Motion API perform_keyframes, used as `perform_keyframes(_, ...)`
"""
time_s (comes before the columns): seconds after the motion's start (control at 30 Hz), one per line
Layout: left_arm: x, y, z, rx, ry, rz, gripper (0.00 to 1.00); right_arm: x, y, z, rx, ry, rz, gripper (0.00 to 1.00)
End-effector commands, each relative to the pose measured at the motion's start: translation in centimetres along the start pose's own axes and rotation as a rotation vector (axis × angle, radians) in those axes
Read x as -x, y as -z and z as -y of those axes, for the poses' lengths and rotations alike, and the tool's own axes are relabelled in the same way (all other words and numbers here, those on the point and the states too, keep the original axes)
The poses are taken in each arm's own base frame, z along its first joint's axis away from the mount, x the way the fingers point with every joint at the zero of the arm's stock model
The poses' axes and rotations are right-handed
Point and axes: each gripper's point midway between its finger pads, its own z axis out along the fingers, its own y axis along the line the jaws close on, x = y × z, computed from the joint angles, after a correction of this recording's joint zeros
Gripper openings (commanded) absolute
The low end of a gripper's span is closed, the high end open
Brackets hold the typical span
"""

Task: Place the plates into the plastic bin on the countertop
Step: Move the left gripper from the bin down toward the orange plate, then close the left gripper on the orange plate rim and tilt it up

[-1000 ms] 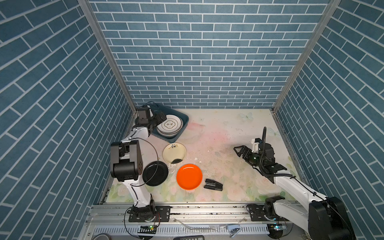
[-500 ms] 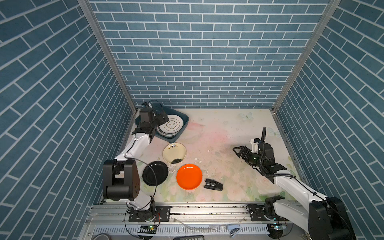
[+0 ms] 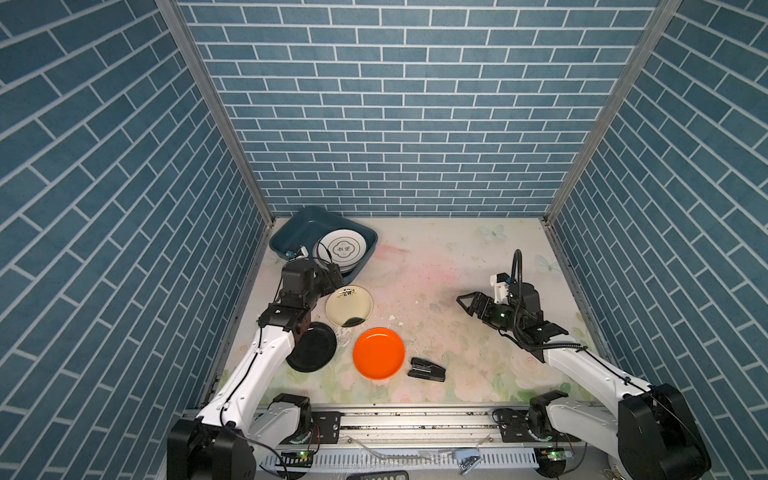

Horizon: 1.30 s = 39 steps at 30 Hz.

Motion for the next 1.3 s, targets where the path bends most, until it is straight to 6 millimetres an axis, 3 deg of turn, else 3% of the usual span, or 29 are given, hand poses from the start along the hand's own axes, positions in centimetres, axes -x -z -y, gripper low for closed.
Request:
perform_keyframes(0.0,-3.0,0.9,-1.0,0.003,0.017,-0.066,1.0,0.5,-0.3,-1.1,0.012,0.06,-0.012,0.92)
perform_keyframes(0.2,-5.1,1.2,-1.7,-0.005,0.022,-0.108,1.0,1.2,-0.9,-1.4,0.002,0.012,-0.017,0.92)
perform_keyframes(0.4,-5.4,0.5,-0.8,-0.055,0.012,-0.121,1.0,1.7,-0.9,-2.2,0.025,-0.006,-0.005,0.92)
perform_keyframes(0.57,-6.9,0.5,-0.1,-0.107,0.034,-0.184,1.0,2.2,-0.5,-2.8,0.03,0.008,0.005,0.92)
perform_keyframes(0.93,-12.1,4.3,-1.0,-0.062,0.034,-0.368,1.0,2.1,-0.9,-2.2,0.016,0.048,0.011,0.92)
perform_keyframes(1.27,-16.8,5.6,-0.9,-0.081,0.108,-0.514,1.0,1.9,-1.6,-2.2,0.038,0.049,-0.009,0.92)
